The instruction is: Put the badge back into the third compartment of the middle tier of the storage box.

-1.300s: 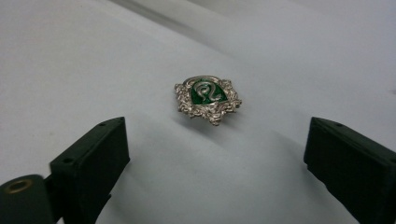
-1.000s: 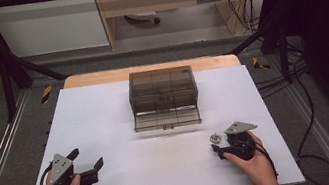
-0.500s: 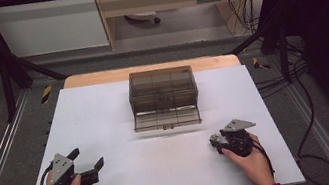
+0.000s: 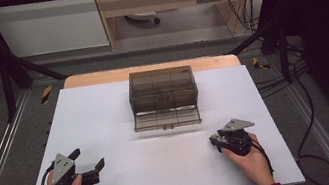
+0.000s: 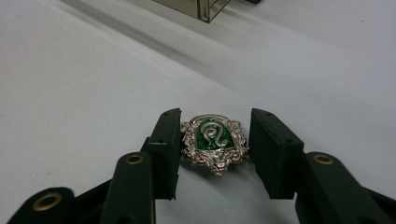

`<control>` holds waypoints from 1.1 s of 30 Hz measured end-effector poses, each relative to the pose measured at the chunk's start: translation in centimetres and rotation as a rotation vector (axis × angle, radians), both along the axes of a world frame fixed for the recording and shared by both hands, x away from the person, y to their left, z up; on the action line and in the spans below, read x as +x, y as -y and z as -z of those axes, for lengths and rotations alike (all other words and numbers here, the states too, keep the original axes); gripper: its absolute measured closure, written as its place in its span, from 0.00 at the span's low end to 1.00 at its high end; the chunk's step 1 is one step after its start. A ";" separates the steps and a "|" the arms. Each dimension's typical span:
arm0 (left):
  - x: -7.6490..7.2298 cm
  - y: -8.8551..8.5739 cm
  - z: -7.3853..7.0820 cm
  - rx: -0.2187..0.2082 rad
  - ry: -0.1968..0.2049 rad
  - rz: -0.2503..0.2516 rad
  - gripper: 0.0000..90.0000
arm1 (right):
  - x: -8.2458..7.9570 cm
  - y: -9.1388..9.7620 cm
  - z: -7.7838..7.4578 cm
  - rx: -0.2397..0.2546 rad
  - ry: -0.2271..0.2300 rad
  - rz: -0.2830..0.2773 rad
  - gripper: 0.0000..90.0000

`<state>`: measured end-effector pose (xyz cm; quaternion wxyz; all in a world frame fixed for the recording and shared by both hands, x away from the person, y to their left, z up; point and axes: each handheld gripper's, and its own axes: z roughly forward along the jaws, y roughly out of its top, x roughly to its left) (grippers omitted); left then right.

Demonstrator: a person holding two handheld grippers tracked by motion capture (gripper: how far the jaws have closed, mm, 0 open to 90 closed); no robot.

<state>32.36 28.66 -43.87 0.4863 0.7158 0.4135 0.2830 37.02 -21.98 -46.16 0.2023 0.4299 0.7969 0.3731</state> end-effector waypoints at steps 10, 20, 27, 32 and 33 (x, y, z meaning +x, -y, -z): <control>0.1 0.0 0.1 0.004 -0.008 0.000 0.07 | -0.1 -0.2 -0.1 -0.006 0.002 0.002 0.64; 0.0 0.0 0.0 -0.001 -0.002 -0.002 0.07 | -0.5 -0.6 -0.3 -0.011 0.026 -0.008 0.64; 0.1 -0.2 0.0 -0.002 -0.003 -0.008 0.07 | -0.8 -0.5 -0.5 -0.009 0.046 -0.006 0.64; 0.0 -0.2 0.0 -0.007 0.001 -0.009 0.07 | -0.8 -0.4 -0.6 -0.010 0.052 -0.003 0.64; 0.0 -0.2 0.0 -0.006 0.000 -0.008 0.07 | -0.9 -0.4 -0.6 -0.010 0.055 -0.001 0.64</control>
